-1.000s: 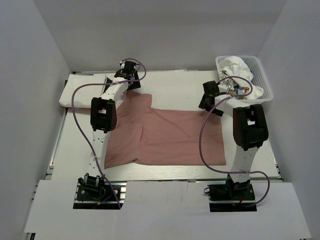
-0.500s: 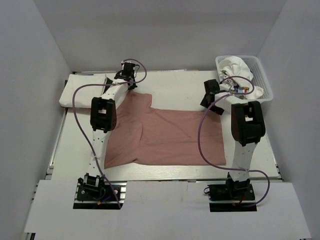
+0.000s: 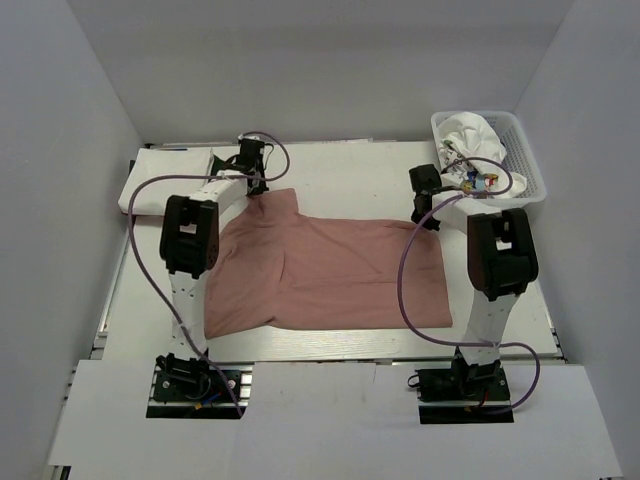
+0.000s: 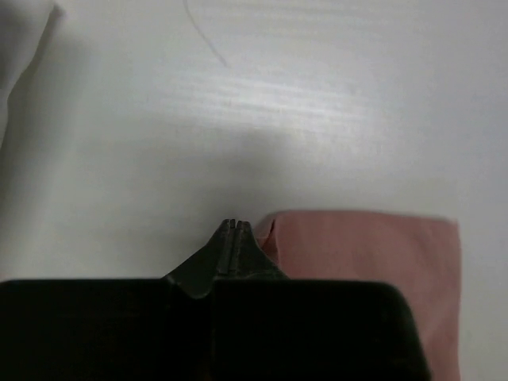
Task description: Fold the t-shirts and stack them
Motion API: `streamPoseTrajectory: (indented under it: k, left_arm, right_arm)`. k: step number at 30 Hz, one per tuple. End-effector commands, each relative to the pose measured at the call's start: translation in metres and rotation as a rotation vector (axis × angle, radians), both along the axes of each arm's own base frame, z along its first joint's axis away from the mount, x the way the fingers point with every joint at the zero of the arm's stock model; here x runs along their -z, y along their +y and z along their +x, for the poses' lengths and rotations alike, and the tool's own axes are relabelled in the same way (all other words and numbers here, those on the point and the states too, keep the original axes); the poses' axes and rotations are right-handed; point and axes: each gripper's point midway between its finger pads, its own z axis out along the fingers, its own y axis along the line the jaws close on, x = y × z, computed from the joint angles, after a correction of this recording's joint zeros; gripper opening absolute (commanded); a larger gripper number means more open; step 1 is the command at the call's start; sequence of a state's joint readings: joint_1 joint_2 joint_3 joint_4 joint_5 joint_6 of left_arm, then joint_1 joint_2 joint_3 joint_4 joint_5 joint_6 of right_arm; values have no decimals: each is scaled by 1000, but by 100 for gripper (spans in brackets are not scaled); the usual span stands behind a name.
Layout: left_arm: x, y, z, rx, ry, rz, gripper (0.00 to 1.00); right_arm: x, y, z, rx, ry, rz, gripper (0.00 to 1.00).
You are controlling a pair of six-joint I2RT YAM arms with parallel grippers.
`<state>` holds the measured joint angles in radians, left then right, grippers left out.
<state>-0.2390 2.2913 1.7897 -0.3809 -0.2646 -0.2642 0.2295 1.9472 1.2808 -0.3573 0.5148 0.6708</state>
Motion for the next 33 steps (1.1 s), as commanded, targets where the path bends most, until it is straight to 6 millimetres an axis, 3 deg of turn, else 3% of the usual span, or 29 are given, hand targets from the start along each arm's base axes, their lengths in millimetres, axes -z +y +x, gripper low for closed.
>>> streamPoseTrajectory:
  k: [1,2,3,4,5,6,7,8,9,10,15,16,18,19,20,21,22,25,27,30,32,33]
  left_arm:
    - [-96,-18,-8,64,-205,-65,0]
    - [-80,-13,-27,64,-167,-56,0]
    - [-89,-12,-32,55,-204,-77,0]
    - [-97,-7,-53,46,-220,-91,0]
    - [-104,-7,-62,54,-241,-103,0]
    - [-112,-4,-70,55,-266,-109,0]
    - [-103,-3,-85,57,-262,-126,0]
    - [-110,-3,-93,65,-278,-137,0]
    - [-133,-7,-105,80,-324,-164,0]
    - [-124,-6,-120,93,-307,-171,0]
    - [-131,1,-174,39,-325,-262,0]
    - [-115,5,-190,18,-287,-275,0]
    - [-131,9,-213,-15,-332,-339,0]
    - [-113,11,-230,-17,-303,-352,0]
    - [-111,12,-249,-33,-315,-397,0]
    - [-125,13,-251,-26,-359,-411,0]
    - [-106,16,-266,-60,-320,-436,0]
    - [-85,25,-297,-136,-279,-480,0]
    - [-60,34,-318,-197,-205,-461,0]
    - [-42,42,-345,-295,-120,-486,0]
    - [-31,44,-359,-343,-59,-488,0]
    - [-22,39,-375,-369,16,-517,0]
  right_arm:
    - [-33,3,6,-25,-93,-20,0]
    - [-38,6,4,-31,-115,-24,0]
    - [-37,7,-2,-45,-112,-30,0]
    - [-52,9,-1,-52,-155,-24,0]
    - [-55,10,-1,-56,-171,-22,0]
    - [-46,9,-11,-61,-152,-29,0]
    - [-54,10,-12,-64,-177,-24,0]
    - [-62,12,-12,-69,-208,-18,0]
    - [-52,8,-24,-68,-177,-29,0]
    - [-59,9,-26,-68,-192,-25,0]
    - [-70,4,-56,-64,-227,-3,0]
    - [-59,0,-68,-61,-203,-7,0]
    - [-72,-3,-72,-46,-252,11,0]
    - [-60,-5,-83,-51,-226,14,0]
    - [-65,-6,-88,-51,-245,22,0]
    - [-68,-6,-88,-50,-253,25,0]
    - [-64,-7,-95,-51,-248,28,0]
    - [-62,-12,-104,-35,-256,34,0]
    - [-57,-15,-111,-32,-244,30,0]
    - [-43,-20,-123,-9,-196,23,0]
    - [-35,-24,-130,5,-166,12,12]
    - [-31,-30,-136,29,-149,-4,12]
